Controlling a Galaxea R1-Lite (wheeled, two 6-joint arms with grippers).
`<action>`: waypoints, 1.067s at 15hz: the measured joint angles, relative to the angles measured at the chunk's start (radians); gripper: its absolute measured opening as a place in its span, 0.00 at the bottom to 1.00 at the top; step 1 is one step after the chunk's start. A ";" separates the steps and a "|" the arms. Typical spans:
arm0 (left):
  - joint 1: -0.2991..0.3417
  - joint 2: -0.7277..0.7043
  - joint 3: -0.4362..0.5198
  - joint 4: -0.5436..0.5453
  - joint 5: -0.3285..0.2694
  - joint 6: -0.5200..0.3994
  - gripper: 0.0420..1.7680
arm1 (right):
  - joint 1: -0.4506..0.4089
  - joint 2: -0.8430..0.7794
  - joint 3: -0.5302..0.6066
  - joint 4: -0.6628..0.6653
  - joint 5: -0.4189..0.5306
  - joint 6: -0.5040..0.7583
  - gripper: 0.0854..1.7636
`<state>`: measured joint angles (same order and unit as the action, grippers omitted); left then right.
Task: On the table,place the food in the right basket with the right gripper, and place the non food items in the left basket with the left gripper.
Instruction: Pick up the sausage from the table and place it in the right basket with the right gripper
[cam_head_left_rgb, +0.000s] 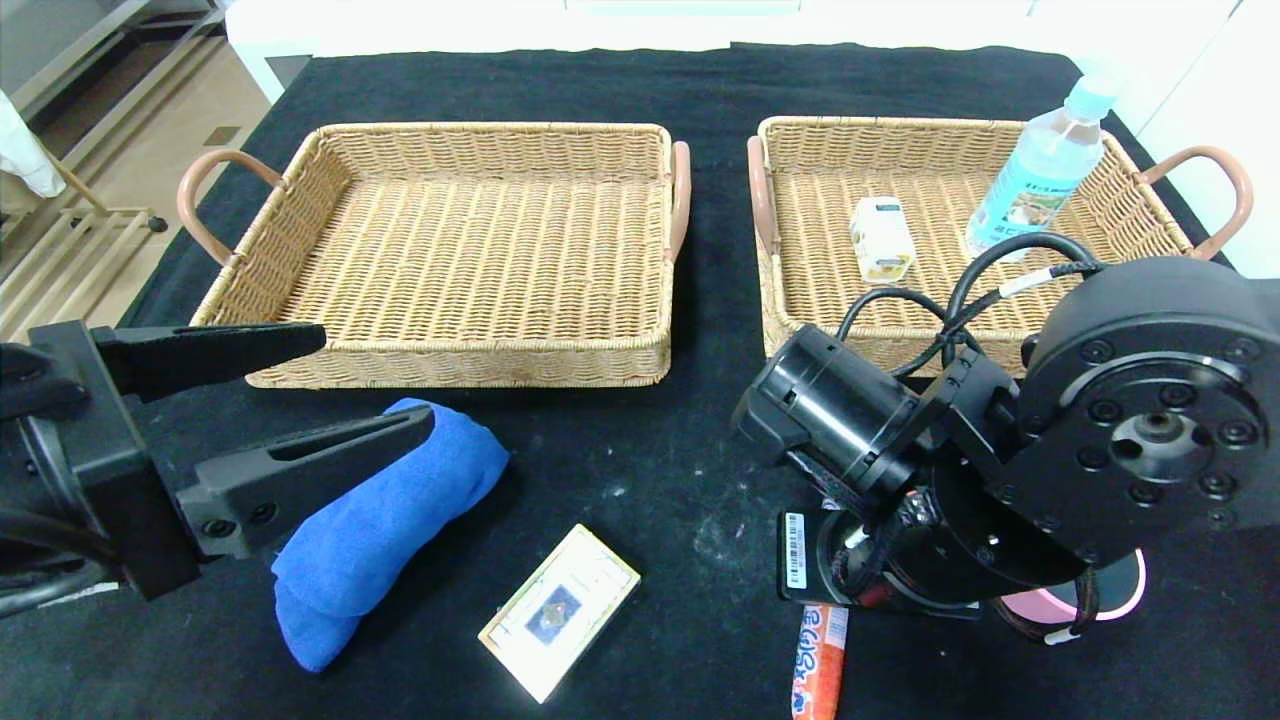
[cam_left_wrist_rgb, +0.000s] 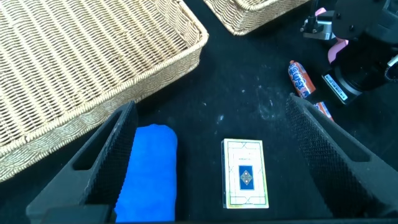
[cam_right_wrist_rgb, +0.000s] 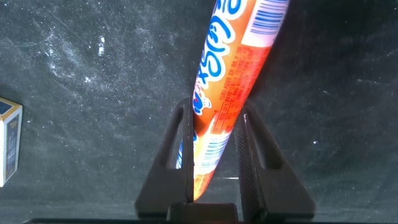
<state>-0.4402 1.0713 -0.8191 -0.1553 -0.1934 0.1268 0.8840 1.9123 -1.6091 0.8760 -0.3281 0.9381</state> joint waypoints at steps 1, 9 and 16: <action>0.000 0.000 0.000 0.000 0.000 0.000 0.97 | 0.000 -0.001 0.000 0.000 0.000 0.000 0.24; 0.000 0.000 0.000 0.000 0.001 0.000 0.97 | 0.006 -0.004 0.001 0.001 0.005 0.000 0.24; 0.000 0.000 0.000 0.000 0.001 0.000 0.97 | 0.019 -0.076 0.001 -0.001 0.039 -0.050 0.24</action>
<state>-0.4402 1.0709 -0.8191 -0.1553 -0.1919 0.1264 0.9034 1.8366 -1.6083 0.8749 -0.2896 0.8885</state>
